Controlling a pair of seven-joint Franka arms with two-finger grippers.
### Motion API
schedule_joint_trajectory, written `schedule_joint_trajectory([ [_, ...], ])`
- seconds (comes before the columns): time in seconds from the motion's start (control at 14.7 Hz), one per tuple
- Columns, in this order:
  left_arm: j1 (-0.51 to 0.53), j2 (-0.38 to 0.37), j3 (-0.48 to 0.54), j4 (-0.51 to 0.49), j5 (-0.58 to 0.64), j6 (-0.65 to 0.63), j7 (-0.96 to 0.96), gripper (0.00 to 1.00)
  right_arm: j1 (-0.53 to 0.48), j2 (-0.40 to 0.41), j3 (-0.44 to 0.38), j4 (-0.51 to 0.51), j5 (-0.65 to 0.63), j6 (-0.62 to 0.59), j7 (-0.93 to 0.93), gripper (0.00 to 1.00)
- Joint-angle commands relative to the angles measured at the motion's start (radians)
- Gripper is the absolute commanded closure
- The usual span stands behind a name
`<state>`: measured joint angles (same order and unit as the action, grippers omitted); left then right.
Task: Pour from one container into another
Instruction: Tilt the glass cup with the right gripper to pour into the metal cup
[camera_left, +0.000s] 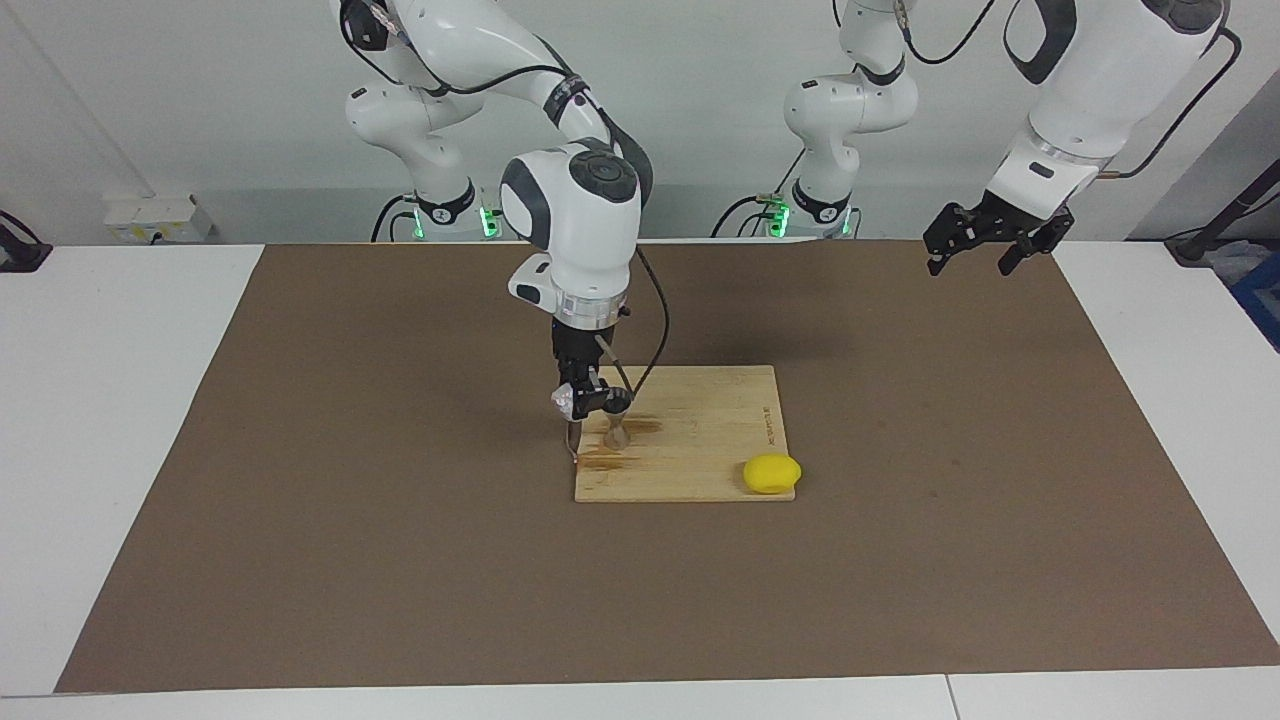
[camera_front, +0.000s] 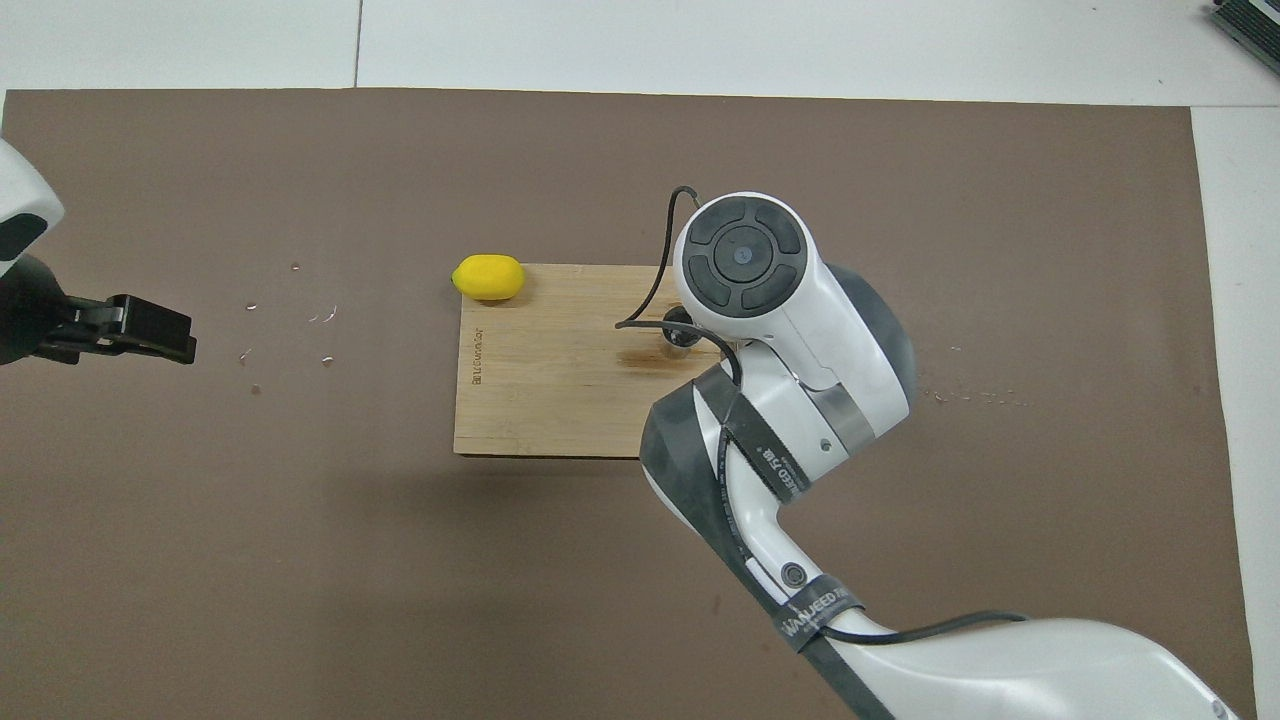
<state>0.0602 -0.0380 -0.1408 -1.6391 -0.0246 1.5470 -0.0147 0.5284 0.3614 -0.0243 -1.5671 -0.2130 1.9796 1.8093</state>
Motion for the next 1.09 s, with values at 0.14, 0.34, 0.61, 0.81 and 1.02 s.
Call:
schedule_joint_trajectory([
  [0.14, 0.012, -0.017, -0.006, -0.01, 0.014, -0.013, 0.015, 0.0, -0.025, 0.002, 0.003, 0.038, 0.106, -0.034, 0.036, 1.0],
  [0.34, 0.012, -0.017, -0.006, -0.01, 0.014, -0.013, 0.015, 0.0, -0.042, 0.005, 0.001, 0.038, 0.158, -0.024, 0.05, 1.0],
  [0.61, 0.012, -0.017, -0.006, -0.01, 0.014, -0.013, 0.015, 0.0, -0.068, 0.005, 0.001, 0.036, 0.225, -0.021, 0.047, 1.0],
  [0.81, 0.012, -0.017, -0.006, -0.01, 0.014, -0.013, 0.015, 0.0, -0.114, 0.01, 0.001, 0.036, 0.306, -0.015, 0.038, 1.0],
  [1.02, 0.012, -0.017, -0.006, -0.01, 0.014, -0.013, 0.015, 0.0, -0.151, 0.013, 0.001, 0.025, 0.378, -0.015, -0.002, 1.0],
])
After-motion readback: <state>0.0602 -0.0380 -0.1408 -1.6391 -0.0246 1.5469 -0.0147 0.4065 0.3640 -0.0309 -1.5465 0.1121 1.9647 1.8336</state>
